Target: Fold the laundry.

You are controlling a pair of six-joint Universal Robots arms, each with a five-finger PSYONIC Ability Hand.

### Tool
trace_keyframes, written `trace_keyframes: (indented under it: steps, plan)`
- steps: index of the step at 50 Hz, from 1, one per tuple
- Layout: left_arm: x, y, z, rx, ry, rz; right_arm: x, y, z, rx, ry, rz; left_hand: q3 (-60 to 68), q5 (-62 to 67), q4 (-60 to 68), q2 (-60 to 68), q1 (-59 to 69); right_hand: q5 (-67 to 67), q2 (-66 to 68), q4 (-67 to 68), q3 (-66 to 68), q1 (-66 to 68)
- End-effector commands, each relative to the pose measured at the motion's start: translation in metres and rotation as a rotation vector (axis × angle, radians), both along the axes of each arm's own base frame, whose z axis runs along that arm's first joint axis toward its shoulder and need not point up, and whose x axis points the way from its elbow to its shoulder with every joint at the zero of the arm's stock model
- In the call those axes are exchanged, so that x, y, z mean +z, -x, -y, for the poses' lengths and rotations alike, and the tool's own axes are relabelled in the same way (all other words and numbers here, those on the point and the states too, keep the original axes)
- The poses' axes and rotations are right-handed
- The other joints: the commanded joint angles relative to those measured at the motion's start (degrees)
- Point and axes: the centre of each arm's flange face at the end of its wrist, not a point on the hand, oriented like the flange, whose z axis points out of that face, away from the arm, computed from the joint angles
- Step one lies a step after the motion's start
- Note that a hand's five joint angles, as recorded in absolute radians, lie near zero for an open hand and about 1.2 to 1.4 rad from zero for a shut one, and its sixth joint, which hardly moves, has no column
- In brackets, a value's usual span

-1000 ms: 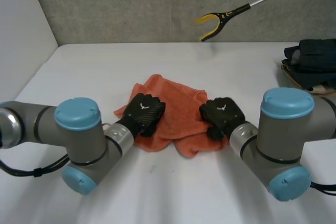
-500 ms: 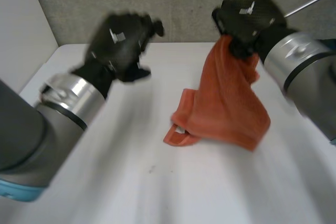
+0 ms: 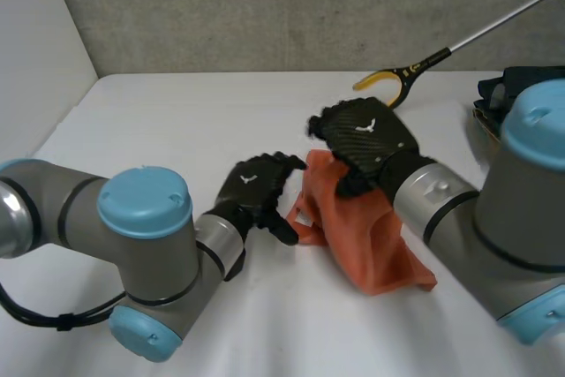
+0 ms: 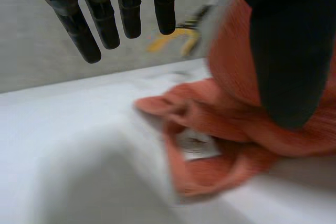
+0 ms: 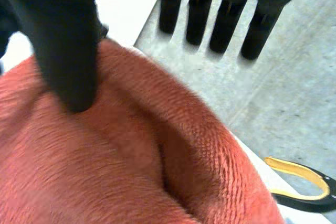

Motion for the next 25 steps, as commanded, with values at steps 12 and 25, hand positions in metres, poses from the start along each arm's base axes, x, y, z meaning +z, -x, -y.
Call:
trace_keyframes:
  steps: [12, 25]
  plan:
    - [0.042, -0.076, 0.001, 0.254, 0.005, 0.031, 0.041, 0.041, 0.038, -0.183, 0.071, 0.031, 1.77, 2.89, 2.01, 1.77, 1.21, -19.78, -19.60, -21.16, -20.93, -19.27]
    - [0.025, -0.047, -0.043, 0.102, -0.105, 0.025, 0.004, 0.079, 0.050, -0.181, -0.176, -0.167, 8.32, 9.44, 8.56, 8.32, 7.76, 6.19, 6.37, 4.80, 5.04, 6.70]
